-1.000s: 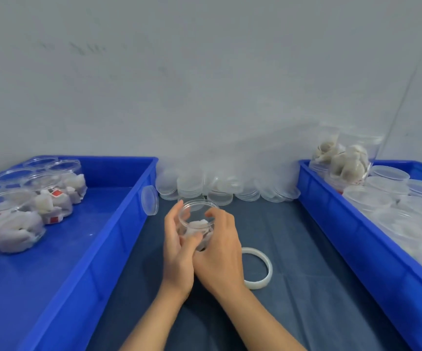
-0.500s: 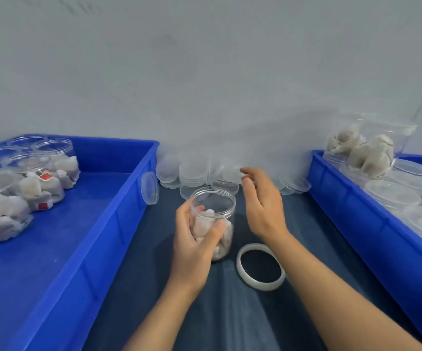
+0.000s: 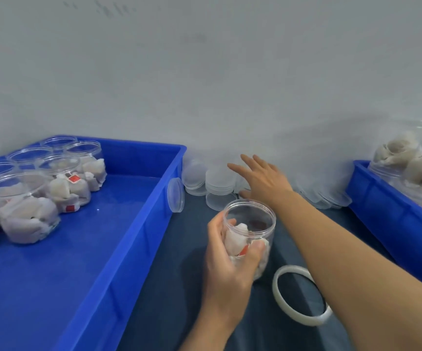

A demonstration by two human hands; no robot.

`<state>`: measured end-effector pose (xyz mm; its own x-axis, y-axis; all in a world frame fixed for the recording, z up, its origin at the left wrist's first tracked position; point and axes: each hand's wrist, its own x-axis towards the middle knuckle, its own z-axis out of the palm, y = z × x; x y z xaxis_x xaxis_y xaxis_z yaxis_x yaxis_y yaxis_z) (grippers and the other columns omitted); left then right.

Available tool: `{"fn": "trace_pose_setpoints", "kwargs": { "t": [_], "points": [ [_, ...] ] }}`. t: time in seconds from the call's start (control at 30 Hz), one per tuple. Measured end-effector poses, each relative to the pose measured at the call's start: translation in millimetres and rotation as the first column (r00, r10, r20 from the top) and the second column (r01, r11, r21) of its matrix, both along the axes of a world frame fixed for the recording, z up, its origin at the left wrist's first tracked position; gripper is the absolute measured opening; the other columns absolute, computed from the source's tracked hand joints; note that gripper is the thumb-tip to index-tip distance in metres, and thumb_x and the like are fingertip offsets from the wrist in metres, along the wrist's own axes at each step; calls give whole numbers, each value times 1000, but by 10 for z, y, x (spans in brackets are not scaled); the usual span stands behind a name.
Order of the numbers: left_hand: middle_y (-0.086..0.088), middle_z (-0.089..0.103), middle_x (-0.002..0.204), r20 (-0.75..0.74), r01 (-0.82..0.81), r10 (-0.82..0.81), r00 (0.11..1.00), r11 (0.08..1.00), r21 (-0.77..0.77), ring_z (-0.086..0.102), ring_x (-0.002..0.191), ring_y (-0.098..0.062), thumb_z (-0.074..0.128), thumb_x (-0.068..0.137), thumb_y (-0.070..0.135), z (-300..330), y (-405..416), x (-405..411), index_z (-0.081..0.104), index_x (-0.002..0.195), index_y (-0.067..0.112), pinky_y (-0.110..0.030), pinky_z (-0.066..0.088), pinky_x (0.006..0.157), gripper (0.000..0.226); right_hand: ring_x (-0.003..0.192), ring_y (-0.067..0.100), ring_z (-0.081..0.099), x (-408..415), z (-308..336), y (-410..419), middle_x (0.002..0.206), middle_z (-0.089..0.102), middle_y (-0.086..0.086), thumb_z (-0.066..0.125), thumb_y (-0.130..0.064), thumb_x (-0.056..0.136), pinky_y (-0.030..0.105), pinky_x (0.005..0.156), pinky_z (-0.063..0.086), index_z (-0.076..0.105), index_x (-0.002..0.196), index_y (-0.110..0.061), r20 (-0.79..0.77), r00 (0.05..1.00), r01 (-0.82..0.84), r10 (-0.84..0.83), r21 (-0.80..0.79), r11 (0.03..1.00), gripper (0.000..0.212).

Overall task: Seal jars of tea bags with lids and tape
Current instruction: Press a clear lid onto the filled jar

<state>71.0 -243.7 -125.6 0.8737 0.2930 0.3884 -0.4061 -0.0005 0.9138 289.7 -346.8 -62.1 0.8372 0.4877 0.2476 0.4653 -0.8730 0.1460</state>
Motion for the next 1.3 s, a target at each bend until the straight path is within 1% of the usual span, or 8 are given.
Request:
{"fn": "trace_pose_setpoints", "kwargs": {
  "t": [0.17,0.3,0.4,0.67,0.83,0.97,1.17,1.3],
  "points": [
    [34,65,124,-1,-7,7,1000,1000,-1,65,120,-1,71,78,53,6,2,-2,50,140,42,-8,48,89,65,160,24,15,96,-12,78,174,14,-1,65,-51,95,45,124,24,38,155,-36,-37,999,-8,7,-37,999,68],
    [32,65,125,5,-21,20,1000,1000,17,66,118,1,75,83,44,-1,11,7,52,139,42,-7,48,89,61,144,29,42,68,-31,159,161,39,4,70,-35,93,43,112,37,57,135,-26,-6,1000,8,-8,42,999,45],
    [31,65,126,19,-16,16,1000,1000,20,64,121,1,74,85,36,-4,8,13,51,139,39,-8,47,91,59,129,30,51,53,-32,157,146,51,5,72,-24,90,38,97,42,60,131,-20,4,1000,9,-9,164,986,43],
    [31,64,128,9,12,-12,1000,1000,-13,63,122,2,69,77,53,-10,6,11,51,139,37,-11,47,94,67,134,29,50,55,-27,33,148,52,6,80,-22,86,35,100,43,70,124,-19,2,1000,-9,9,490,872,39],
    [30,67,124,13,32,-31,999,999,-15,65,119,2,70,77,51,-12,9,23,53,141,33,-11,48,93,69,131,21,55,-2,61,-62,138,60,7,85,-26,84,24,101,39,74,111,-14,40,999,-24,-5,690,723,32],
    [31,66,125,5,25,-25,1000,1000,-2,65,119,3,70,76,54,-8,25,27,52,142,31,-10,47,93,72,105,-3,55,-214,180,-175,115,63,-11,85,-35,83,-1,89,30,75,105,-21,147,988,-97,-43,820,563,28],
    [29,63,127,-66,-41,54,996,981,191,64,119,4,82,76,55,-32,-29,-12,46,144,45,-28,55,101,78,106,10,68,-994,191,-434,111,74,-11,82,-44,87,26,94,55,74,113,-32,-7,1000,1,23,973,229,30],
    [23,64,135,-43,-95,112,993,949,300,64,121,3,90,69,57,-10,-48,-55,48,147,47,-33,57,102,88,85,-4,68,-1608,17,-677,87,74,-20,78,-29,94,12,79,51,75,114,-19,12,997,-15,77,999,43,22]
  ]
}}
